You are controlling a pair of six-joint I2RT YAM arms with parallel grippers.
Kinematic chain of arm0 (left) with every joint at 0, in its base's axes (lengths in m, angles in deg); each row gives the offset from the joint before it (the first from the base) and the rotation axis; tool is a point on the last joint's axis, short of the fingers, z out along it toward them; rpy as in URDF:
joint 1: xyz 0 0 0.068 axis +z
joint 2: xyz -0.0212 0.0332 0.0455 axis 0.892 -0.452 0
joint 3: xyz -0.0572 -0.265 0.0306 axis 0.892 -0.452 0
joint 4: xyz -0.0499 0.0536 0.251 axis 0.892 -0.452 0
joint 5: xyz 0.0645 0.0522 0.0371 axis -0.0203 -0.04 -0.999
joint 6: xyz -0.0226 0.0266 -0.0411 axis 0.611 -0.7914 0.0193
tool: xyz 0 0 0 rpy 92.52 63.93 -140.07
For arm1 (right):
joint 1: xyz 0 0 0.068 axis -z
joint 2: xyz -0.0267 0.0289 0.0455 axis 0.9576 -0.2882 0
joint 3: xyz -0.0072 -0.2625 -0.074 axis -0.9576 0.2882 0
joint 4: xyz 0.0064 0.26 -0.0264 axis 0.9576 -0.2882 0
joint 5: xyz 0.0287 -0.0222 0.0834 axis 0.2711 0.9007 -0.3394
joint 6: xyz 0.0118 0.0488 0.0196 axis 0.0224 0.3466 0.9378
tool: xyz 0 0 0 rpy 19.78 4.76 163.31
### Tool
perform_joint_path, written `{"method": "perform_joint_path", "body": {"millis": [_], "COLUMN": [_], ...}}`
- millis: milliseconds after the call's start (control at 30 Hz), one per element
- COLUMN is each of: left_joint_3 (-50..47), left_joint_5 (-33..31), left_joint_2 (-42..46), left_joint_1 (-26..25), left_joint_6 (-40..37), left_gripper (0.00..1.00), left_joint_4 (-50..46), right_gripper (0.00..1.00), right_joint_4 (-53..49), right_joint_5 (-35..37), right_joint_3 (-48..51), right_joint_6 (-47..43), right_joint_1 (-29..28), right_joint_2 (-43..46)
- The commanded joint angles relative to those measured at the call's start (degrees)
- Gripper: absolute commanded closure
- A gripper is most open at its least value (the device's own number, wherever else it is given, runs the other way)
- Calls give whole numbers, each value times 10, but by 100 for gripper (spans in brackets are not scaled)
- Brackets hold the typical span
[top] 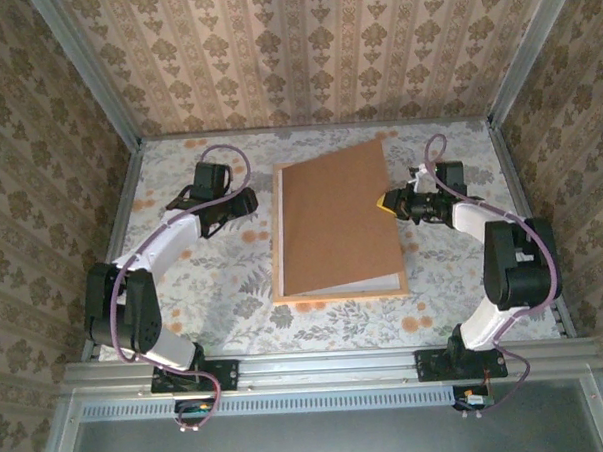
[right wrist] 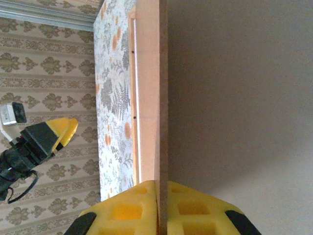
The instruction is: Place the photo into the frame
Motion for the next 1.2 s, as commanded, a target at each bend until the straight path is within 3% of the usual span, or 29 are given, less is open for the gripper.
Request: {"method": "perform_joint_path", "body": {"millis": [0,267,467,1167], "left_joint_3": [-6,-12,-2,52], "left_joint_5": [9,10,71,108], "left_joint_2": [-8,-20,-72,-188], "left_joint_1": [2,-1,-10,-28], "left_joint_6": [-7,-1,35,59], "left_gripper": [37,36,34,23], "left_joint_4": [3,9,43,74], "right_gripper": [91,82,71,59], "right_joint_4": [6,12,-47,-178], "right_joint_5": [16,22,62,113], "right_joint_3": [6,2,-14,-116], "right_joint_6": [-16,-23,-62,-141], "right_joint_1": [-14,-18,-28,-60], "right_joint_2": [-25,-50,-54,-98]}}
